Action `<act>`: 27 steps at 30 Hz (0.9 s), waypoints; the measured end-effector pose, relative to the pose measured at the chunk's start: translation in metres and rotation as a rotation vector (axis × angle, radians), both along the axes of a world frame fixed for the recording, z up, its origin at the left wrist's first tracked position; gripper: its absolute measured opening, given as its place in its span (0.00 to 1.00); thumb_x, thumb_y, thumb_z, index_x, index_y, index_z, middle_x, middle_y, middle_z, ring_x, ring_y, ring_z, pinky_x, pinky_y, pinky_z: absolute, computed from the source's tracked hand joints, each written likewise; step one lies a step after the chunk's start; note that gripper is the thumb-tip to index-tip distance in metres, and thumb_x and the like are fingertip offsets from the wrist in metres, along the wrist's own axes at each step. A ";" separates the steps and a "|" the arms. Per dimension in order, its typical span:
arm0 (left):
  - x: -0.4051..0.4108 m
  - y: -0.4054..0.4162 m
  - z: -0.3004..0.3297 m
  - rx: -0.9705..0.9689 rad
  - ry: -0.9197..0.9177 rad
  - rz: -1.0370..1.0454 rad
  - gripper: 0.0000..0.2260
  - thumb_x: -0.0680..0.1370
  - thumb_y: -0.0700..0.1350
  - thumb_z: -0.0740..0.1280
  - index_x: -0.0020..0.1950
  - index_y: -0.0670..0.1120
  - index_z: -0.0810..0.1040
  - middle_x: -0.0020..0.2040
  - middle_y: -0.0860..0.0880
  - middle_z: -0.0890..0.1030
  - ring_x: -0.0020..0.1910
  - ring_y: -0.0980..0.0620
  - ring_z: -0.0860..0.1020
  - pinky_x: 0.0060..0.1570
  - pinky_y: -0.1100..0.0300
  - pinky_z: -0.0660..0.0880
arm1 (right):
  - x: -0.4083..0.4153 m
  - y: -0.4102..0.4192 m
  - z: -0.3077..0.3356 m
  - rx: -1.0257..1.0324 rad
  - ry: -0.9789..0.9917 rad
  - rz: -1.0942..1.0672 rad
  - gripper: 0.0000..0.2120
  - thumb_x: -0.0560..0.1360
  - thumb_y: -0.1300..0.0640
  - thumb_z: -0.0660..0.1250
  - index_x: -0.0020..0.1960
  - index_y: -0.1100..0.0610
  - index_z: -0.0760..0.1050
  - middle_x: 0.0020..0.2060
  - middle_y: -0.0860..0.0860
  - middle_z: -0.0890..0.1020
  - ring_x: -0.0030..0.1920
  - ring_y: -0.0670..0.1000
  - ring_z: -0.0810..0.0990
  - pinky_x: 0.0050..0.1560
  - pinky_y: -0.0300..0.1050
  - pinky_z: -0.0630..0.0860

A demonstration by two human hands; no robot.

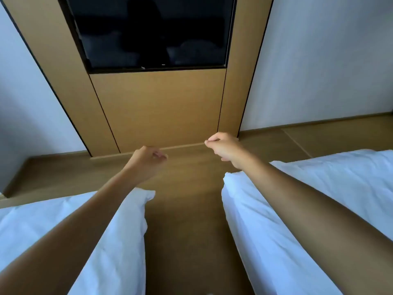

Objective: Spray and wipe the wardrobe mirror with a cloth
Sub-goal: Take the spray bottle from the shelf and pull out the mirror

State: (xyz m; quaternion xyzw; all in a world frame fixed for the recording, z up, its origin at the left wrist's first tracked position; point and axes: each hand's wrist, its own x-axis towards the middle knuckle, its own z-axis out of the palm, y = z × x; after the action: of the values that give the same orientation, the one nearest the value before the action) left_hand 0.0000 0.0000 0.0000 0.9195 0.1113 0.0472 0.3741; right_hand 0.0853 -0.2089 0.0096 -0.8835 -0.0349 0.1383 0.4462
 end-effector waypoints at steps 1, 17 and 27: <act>0.006 -0.003 -0.002 -0.006 0.011 -0.005 0.08 0.77 0.44 0.66 0.48 0.43 0.83 0.43 0.47 0.81 0.44 0.49 0.77 0.37 0.62 0.68 | 0.004 -0.001 -0.002 0.003 0.009 -0.013 0.12 0.79 0.49 0.63 0.58 0.54 0.75 0.41 0.45 0.73 0.47 0.49 0.75 0.51 0.46 0.75; 0.244 -0.055 -0.063 -0.052 0.130 -0.087 0.06 0.77 0.41 0.65 0.45 0.43 0.82 0.41 0.49 0.80 0.44 0.52 0.76 0.41 0.63 0.67 | 0.214 -0.054 -0.075 0.103 0.231 -0.157 0.13 0.80 0.50 0.61 0.63 0.53 0.71 0.53 0.51 0.76 0.51 0.51 0.76 0.61 0.50 0.73; 0.382 -0.054 -0.100 -0.088 0.163 -0.146 0.05 0.77 0.40 0.66 0.47 0.44 0.82 0.43 0.49 0.80 0.42 0.54 0.75 0.33 0.77 0.65 | 0.334 -0.066 -0.104 0.131 0.291 -0.284 0.12 0.80 0.54 0.63 0.61 0.57 0.75 0.51 0.50 0.76 0.55 0.53 0.78 0.58 0.49 0.75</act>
State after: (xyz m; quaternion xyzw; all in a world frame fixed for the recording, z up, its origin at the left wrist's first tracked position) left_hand 0.3820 -0.0540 -0.0996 0.9087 0.0760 -0.0601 0.4061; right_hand 0.4197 -0.2746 -0.0945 -0.8192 0.1459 0.1976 0.5183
